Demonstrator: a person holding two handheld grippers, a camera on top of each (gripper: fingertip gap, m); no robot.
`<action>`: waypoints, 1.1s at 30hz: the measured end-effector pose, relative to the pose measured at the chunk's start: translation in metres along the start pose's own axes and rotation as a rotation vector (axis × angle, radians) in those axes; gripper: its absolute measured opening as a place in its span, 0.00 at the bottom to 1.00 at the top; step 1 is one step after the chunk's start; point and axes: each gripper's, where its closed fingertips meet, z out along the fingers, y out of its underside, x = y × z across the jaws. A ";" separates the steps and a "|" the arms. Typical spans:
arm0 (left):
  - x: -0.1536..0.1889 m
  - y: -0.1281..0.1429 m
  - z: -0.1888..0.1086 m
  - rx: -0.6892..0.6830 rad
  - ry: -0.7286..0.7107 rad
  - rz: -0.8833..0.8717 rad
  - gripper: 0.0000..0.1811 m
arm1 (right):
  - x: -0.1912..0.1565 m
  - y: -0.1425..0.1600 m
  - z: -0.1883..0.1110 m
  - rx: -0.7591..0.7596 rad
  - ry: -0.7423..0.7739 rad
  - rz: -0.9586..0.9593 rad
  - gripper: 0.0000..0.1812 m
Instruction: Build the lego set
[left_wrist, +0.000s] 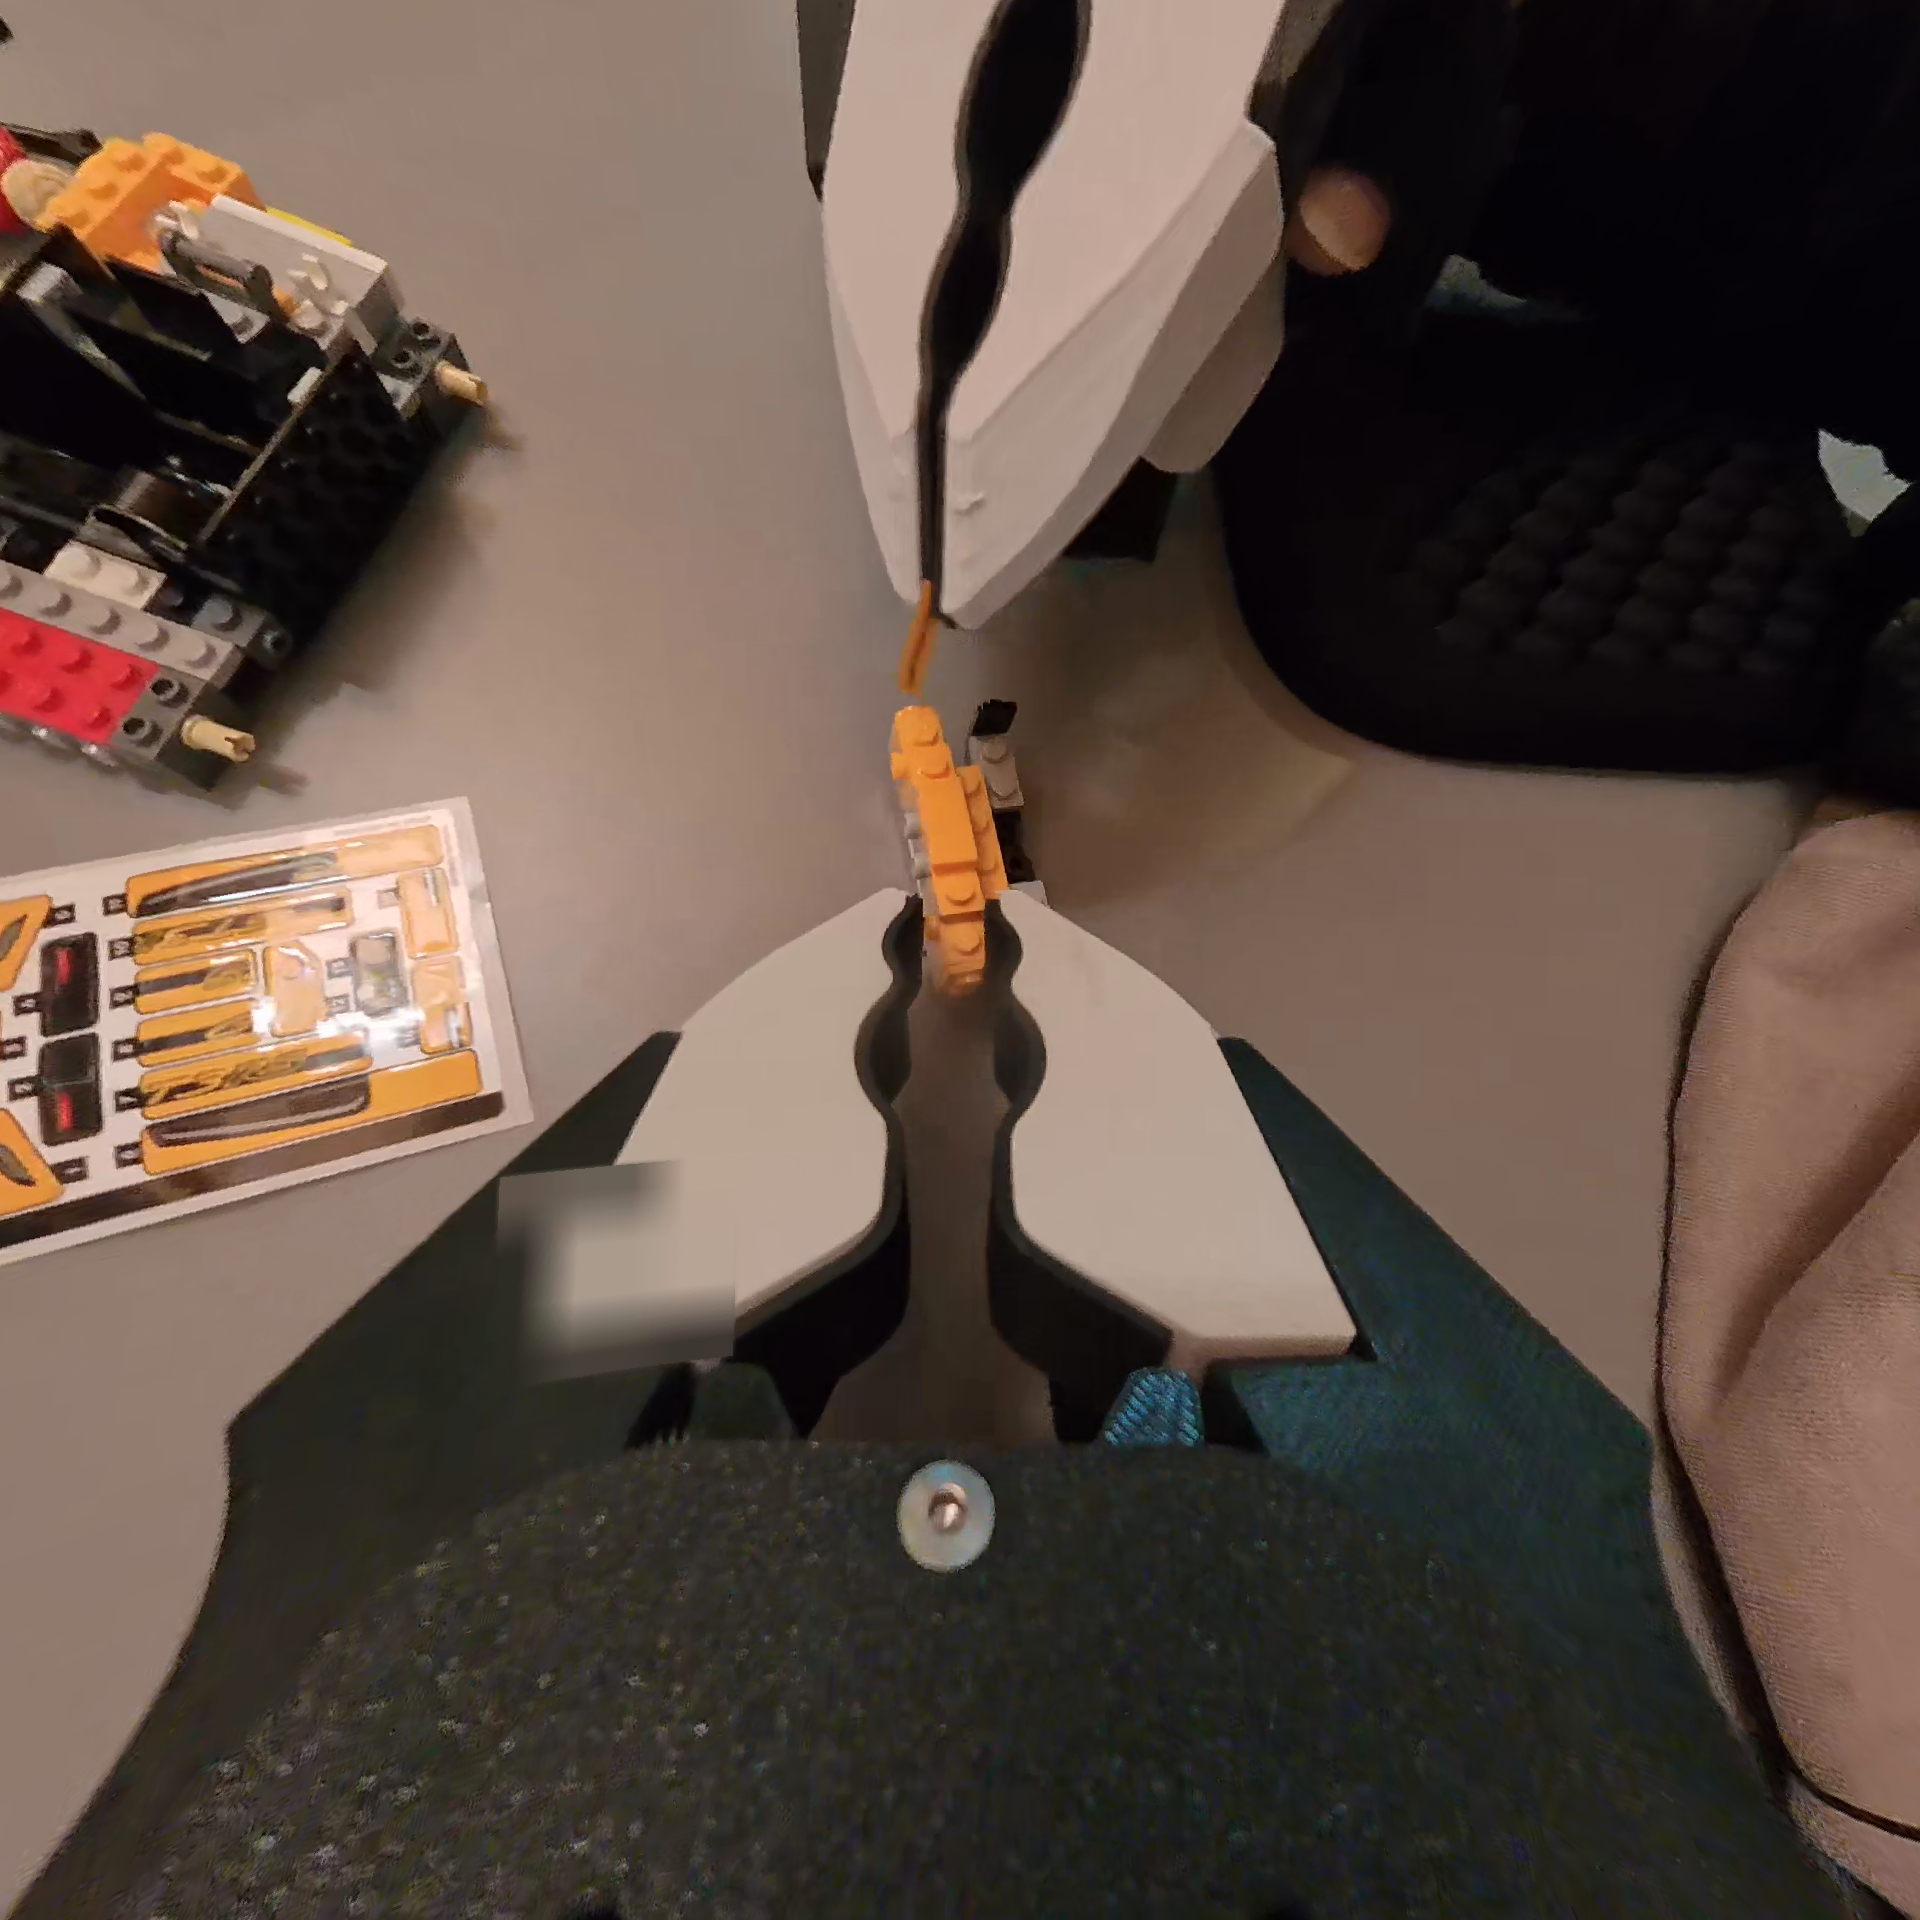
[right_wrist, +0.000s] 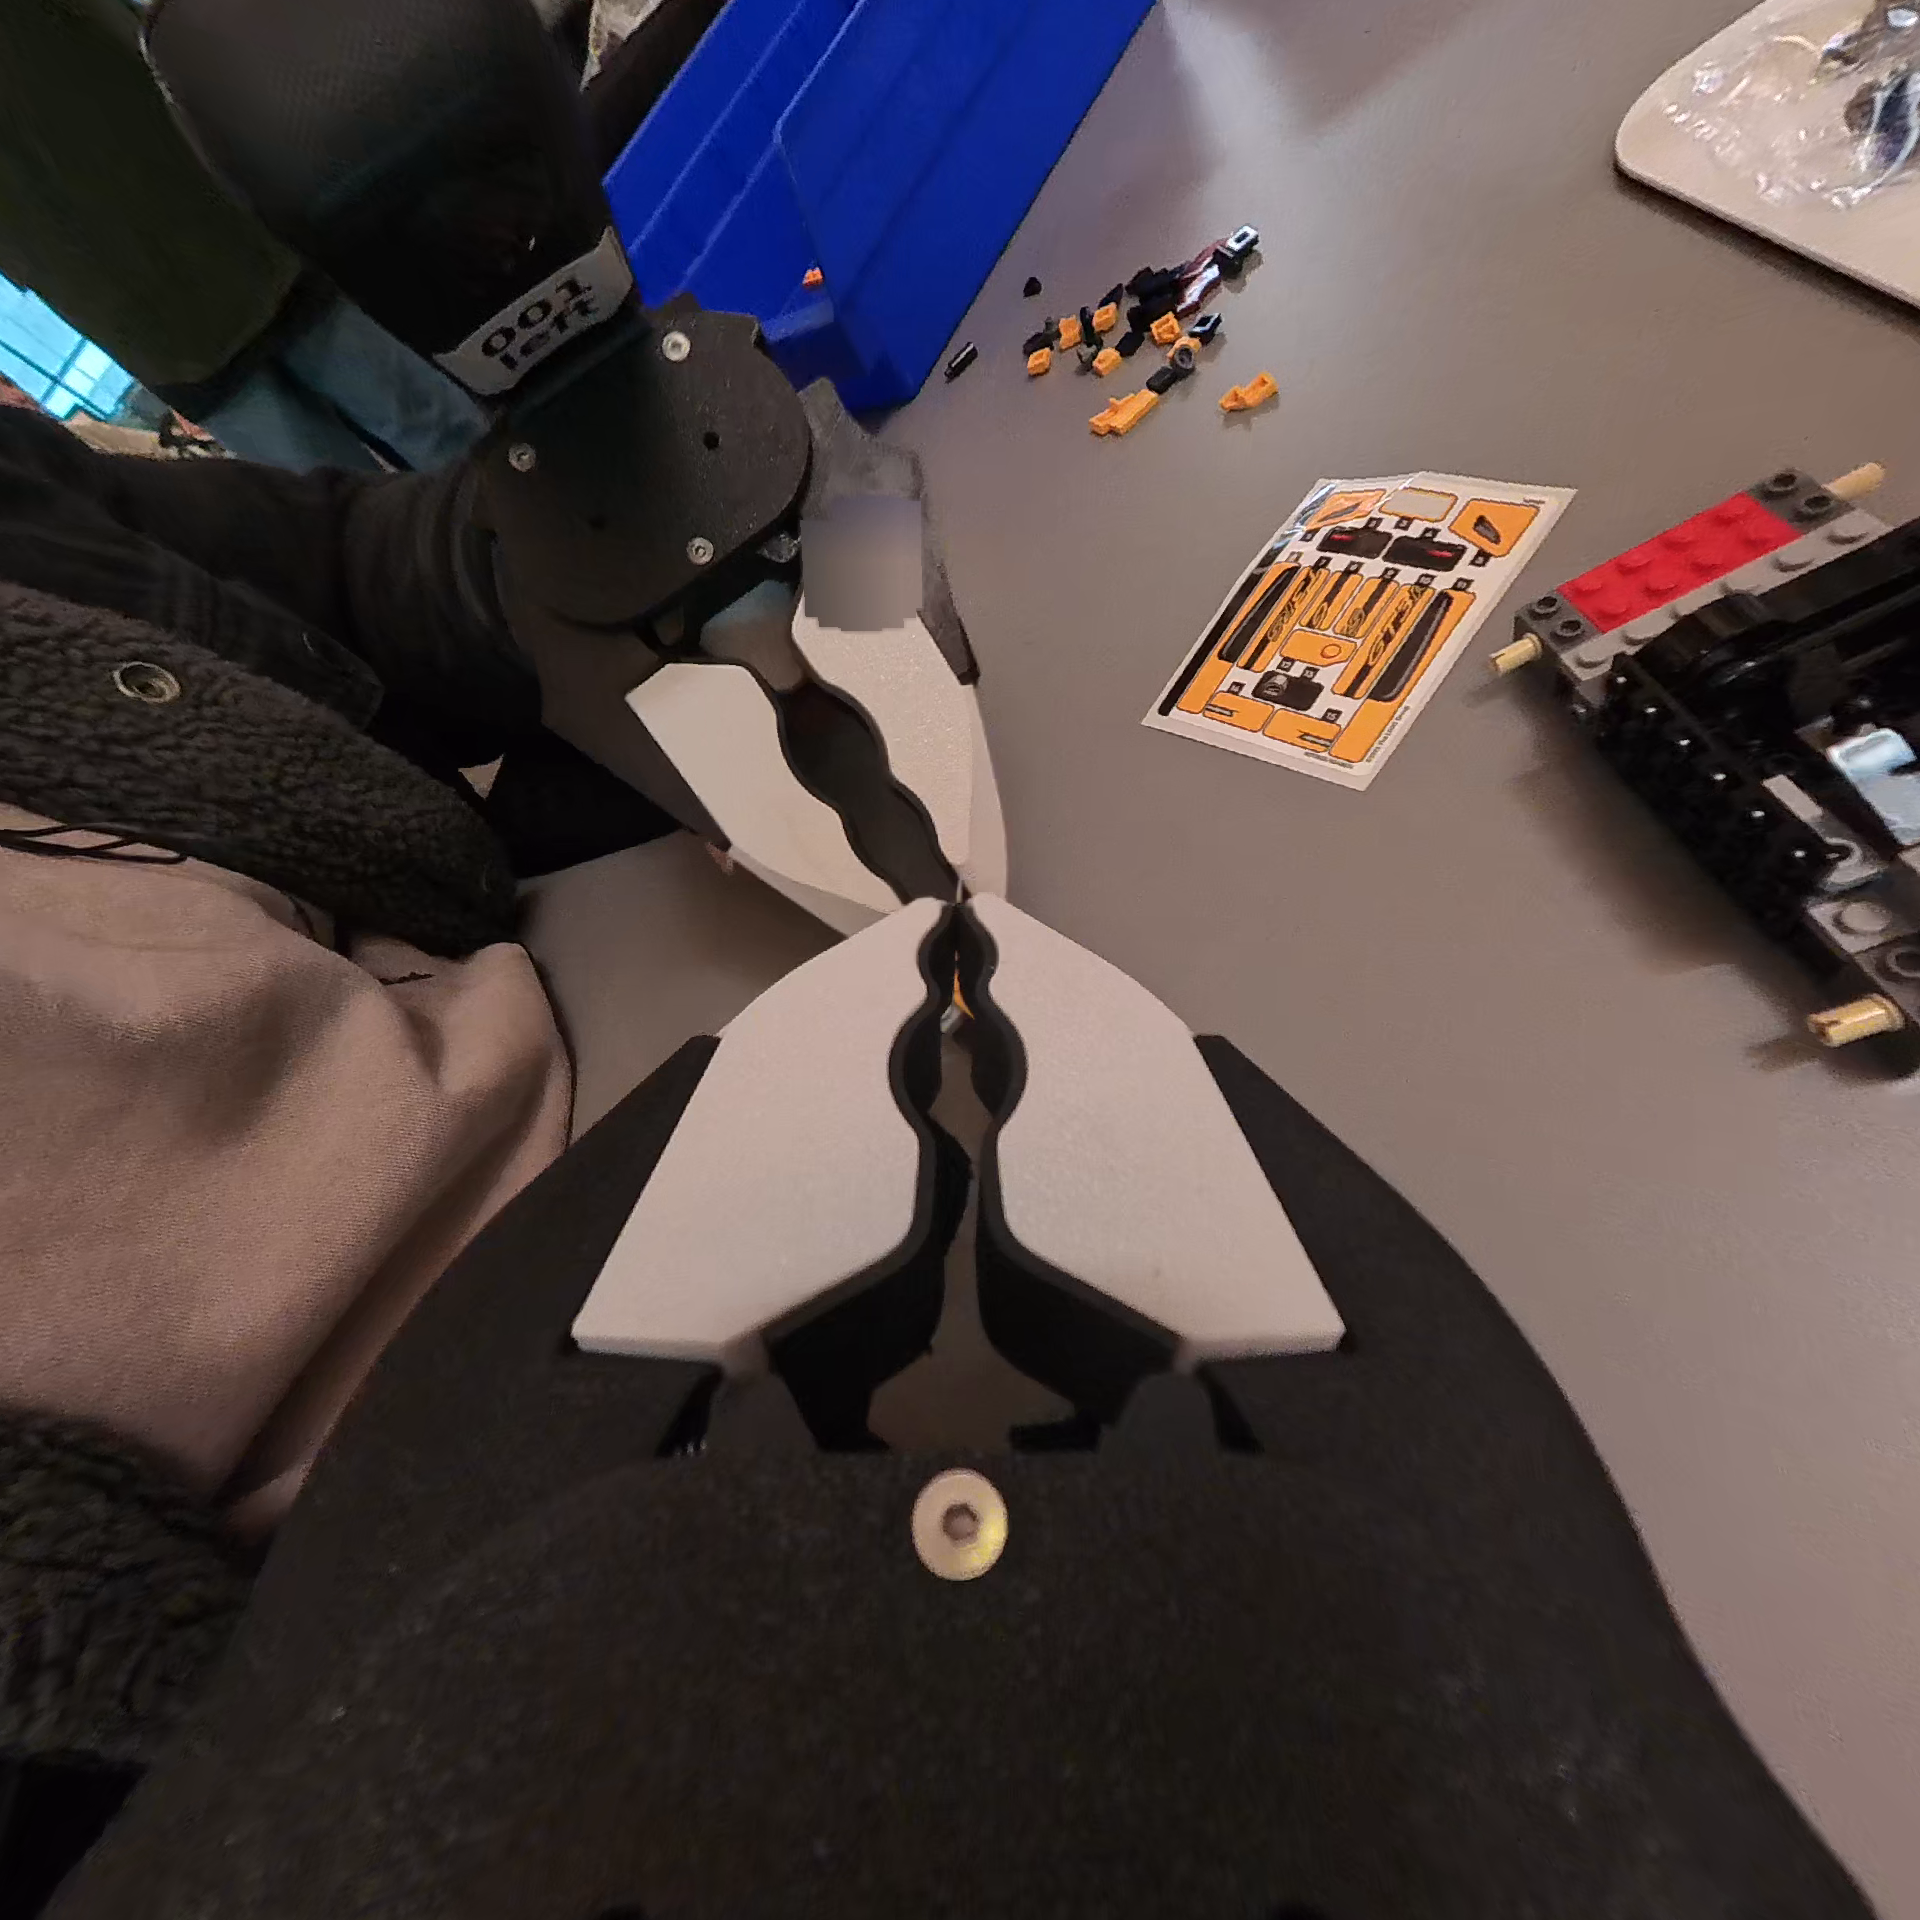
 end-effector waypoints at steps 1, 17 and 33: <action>0.001 0.001 0.000 0.006 0.005 -0.005 0.06 | 0.001 0.000 0.000 -0.001 0.001 0.010 0.00; 0.006 0.003 -0.004 0.028 0.063 -0.022 0.06 | -0.004 0.005 -0.002 -0.055 -0.055 0.184 0.00; 0.007 0.003 -0.004 0.038 0.078 -0.028 0.06 | -0.008 0.023 0.016 -0.138 -0.080 0.422 0.00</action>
